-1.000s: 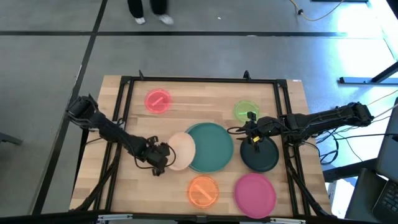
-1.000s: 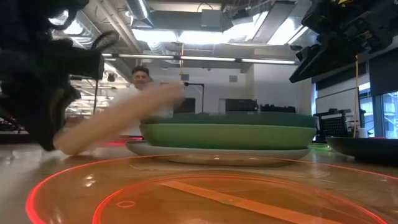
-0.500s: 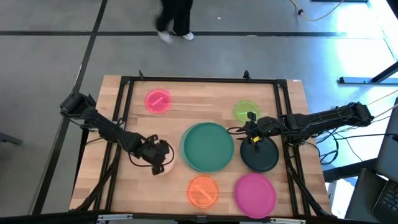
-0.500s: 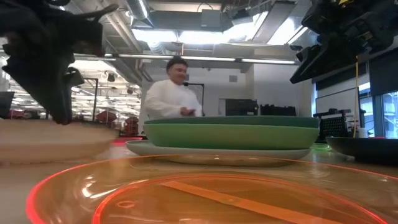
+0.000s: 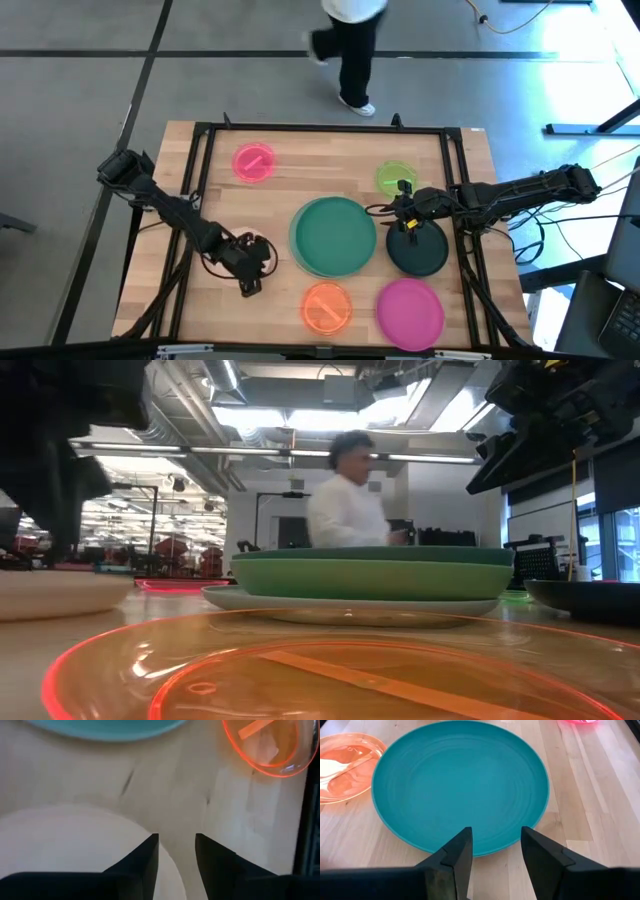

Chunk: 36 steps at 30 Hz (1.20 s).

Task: Stack plastic plates
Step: Stack the white plate on top of the dark green plate

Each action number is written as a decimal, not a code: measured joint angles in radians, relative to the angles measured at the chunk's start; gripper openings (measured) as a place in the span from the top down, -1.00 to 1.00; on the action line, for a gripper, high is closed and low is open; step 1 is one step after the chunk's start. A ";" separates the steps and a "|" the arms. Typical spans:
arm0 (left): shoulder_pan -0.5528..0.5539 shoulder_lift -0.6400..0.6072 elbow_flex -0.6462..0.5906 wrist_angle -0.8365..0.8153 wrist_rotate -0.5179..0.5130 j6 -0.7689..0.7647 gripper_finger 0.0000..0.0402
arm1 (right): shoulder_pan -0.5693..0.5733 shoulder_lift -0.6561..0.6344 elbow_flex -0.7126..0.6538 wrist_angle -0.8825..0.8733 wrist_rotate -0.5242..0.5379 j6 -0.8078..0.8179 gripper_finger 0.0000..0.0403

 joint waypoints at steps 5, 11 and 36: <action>-0.043 0.000 0.000 -0.003 0.030 -0.130 0.40 | 0.000 0.000 0.000 0.000 0.000 0.000 0.21; -0.068 0.045 0.000 0.002 0.038 -0.179 0.41 | 0.000 0.000 0.000 0.000 0.000 0.000 0.21; -0.066 0.166 0.003 0.006 0.012 -0.066 0.79 | 0.000 0.000 0.000 0.001 0.002 -0.001 0.21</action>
